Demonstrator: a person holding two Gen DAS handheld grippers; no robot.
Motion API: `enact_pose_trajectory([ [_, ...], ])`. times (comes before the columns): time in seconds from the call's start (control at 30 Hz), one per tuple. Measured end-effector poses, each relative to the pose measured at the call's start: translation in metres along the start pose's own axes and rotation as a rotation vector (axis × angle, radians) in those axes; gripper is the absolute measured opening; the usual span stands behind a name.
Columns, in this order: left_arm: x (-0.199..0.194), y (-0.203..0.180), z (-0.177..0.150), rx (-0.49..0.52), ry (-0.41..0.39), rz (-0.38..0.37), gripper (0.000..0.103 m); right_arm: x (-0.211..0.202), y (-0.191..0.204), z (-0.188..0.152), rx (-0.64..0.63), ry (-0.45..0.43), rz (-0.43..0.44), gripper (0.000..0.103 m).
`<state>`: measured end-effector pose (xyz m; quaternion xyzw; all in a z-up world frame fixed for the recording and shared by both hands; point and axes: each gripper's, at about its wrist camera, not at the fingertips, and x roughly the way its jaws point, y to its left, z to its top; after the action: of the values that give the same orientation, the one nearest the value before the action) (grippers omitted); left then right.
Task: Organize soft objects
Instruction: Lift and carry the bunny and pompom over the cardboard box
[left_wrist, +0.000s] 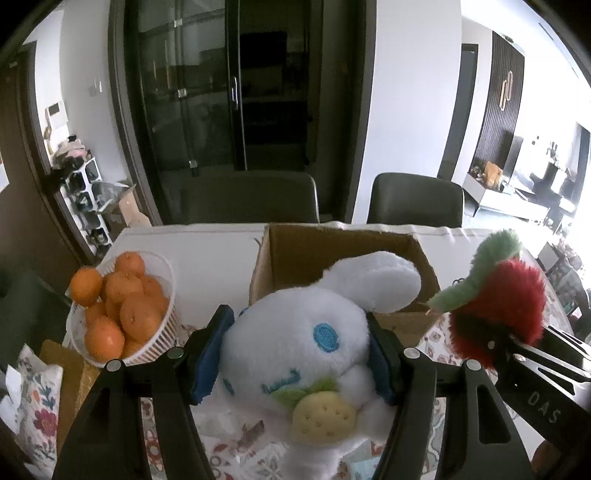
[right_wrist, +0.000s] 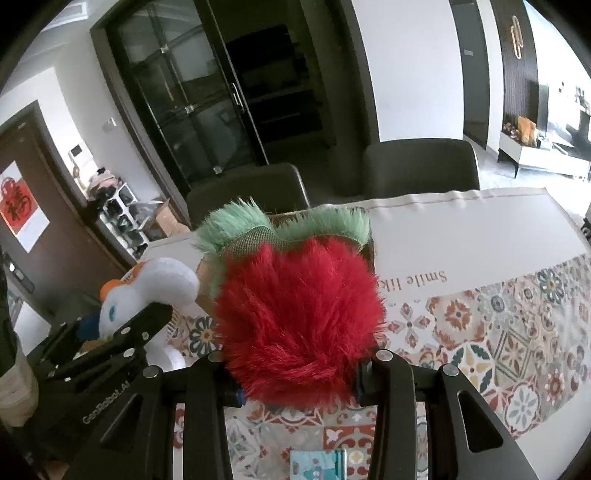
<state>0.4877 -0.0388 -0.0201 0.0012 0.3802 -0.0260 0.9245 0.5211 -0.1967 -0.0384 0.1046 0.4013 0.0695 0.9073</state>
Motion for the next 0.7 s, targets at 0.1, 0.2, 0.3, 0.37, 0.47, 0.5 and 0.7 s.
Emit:
enact_pose_trajectory([
  [0.1, 0.004, -0.001, 0.008, 0.004, -0.008, 0.007, 0.066, 0.003, 0.001, 0.008, -0.007, -0.004, 0.001, 0.04],
  [0.2, 0.007, -0.001, 0.018, 0.007, -0.017, 0.013, 0.066, 0.007, 0.002, 0.017, -0.01, -0.007, 0.007, 0.04],
  [0.3, 0.014, -0.004, 0.028, 0.016, -0.004, 0.017, 0.066, 0.011, 0.001, 0.025, -0.015, -0.005, 0.009, 0.04],
  [0.37, 0.017, -0.005, 0.035, 0.017, -0.003, 0.02, 0.066, 0.014, 0.001, 0.031, -0.019, -0.002, 0.011, 0.04],
  [0.47, 0.023, -0.006, 0.044, 0.012, 0.002, 0.021, 0.066, 0.02, 0.001, 0.041, -0.019, 0.01, 0.015, 0.04],
  [0.5, 0.026, -0.006, 0.047, 0.015, 0.004, 0.023, 0.066, 0.022, 0.0, 0.044, -0.023, 0.014, 0.013, 0.04],
  [0.7, 0.04, -0.005, 0.063, 0.017, 0.015, 0.023, 0.066, 0.036, -0.001, 0.06, -0.044, 0.038, 0.003, 0.04],
])
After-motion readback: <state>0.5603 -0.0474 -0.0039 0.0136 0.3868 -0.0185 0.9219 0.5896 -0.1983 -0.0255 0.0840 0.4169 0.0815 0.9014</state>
